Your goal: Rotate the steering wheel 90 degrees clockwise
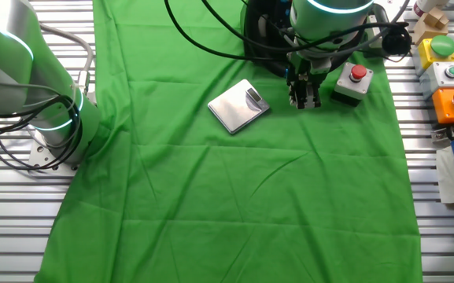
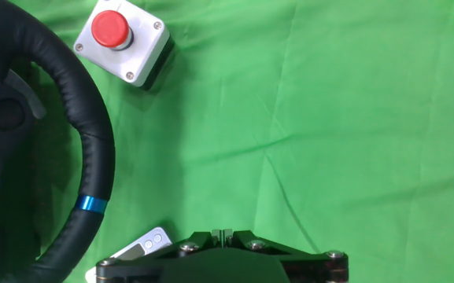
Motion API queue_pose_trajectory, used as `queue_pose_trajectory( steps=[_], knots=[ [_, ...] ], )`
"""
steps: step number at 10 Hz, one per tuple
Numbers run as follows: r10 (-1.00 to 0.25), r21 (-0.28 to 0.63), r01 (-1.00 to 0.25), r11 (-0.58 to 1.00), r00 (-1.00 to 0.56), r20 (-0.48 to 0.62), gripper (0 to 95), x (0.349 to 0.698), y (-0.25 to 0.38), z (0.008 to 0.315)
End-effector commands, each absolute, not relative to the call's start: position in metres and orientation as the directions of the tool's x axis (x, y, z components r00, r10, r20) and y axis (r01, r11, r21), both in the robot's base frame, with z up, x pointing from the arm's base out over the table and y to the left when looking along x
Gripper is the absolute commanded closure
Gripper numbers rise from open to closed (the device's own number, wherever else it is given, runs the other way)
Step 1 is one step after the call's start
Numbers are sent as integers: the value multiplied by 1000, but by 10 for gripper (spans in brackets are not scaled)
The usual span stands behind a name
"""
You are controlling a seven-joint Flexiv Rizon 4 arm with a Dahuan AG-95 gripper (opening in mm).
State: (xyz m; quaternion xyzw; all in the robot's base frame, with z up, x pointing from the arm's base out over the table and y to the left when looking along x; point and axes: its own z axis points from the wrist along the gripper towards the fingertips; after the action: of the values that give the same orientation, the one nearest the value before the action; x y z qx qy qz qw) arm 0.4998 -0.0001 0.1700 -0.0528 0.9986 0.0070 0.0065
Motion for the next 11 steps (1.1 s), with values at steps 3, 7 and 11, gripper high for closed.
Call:
queue_pose_trajectory(
  steps=[3, 7, 11],
  knots=[
    [-108, 13, -108, 994, -994, -13, 950, 500, 0, 170],
    [-114, 11, -114, 993, -993, -11, 950, 500, 0, 170],
    [-129, 11, -129, 992, -992, -12, 950, 500, 0, 170]
  ],
)
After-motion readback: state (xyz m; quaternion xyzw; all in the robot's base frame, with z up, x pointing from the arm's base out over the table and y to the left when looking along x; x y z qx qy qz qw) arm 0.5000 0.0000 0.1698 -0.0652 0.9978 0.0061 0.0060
